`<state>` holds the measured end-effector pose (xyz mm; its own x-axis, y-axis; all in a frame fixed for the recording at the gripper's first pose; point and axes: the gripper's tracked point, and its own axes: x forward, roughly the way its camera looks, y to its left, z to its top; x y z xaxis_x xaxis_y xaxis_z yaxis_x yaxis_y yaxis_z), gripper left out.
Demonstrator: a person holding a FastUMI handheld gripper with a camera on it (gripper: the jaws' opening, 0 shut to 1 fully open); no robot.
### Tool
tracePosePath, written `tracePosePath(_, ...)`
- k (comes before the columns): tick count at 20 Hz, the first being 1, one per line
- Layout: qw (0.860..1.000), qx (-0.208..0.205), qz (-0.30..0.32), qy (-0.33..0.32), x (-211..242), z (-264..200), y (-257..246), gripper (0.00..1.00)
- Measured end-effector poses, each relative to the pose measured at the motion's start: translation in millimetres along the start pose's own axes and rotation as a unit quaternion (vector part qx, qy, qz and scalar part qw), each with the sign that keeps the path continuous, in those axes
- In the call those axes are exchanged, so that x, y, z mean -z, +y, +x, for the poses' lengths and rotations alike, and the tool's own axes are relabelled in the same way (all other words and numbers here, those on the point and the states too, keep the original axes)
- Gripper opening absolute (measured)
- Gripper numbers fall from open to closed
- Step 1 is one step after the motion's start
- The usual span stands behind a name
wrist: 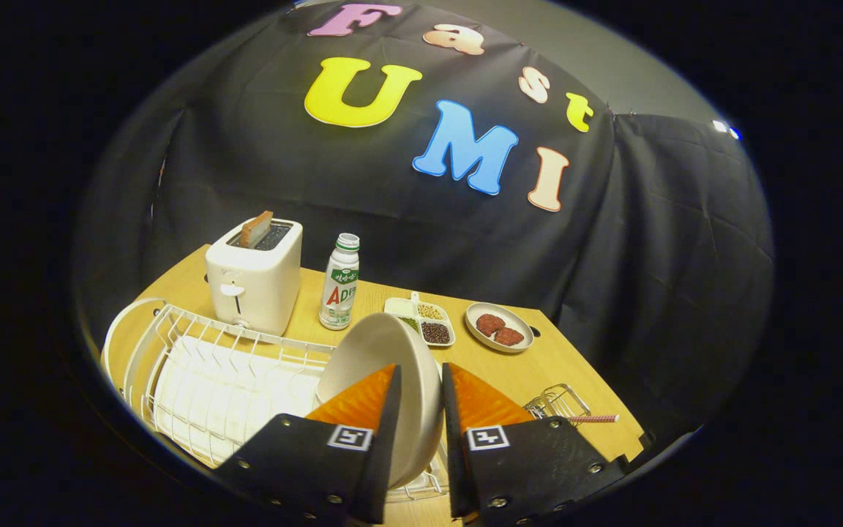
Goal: Take the plate from the dish rack, then take the spoon from the basket and place it into the plate.
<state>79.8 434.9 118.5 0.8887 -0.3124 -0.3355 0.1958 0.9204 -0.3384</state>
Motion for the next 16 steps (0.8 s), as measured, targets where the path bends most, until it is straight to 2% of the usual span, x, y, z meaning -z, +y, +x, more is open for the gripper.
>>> tracePosePath(1, 1.0, 0.008, -0.012, 0.004, -0.9, 1.8, -2.0, 0.26)
tracePosePath(2, 0.999, 0.017, -0.025, 0.013, 0.1, 2.7, -4.9, 0.15)
tracePosePath(3, 0.999, 0.028, -0.04, 0.016, -0.2, 5.2, -5.9, 0.15)
tracePosePath(4, 0.997, 0.04, -0.056, 0.022, 0.4, 6.8, -9.7, 0.08)
tracePosePath(5, 0.995, 0.052, -0.077, 0.025, -0.9, 5.9, -12.6, 0.08)
tracePosePath(6, 0.994, 0.055, -0.086, 0.029, -2.2, 3.7, -13.4, 0.01)
tracePosePath(16, 0.976, 0.092, -0.194, -0.024, -53.2, -22.0, -9.4, 0.0)
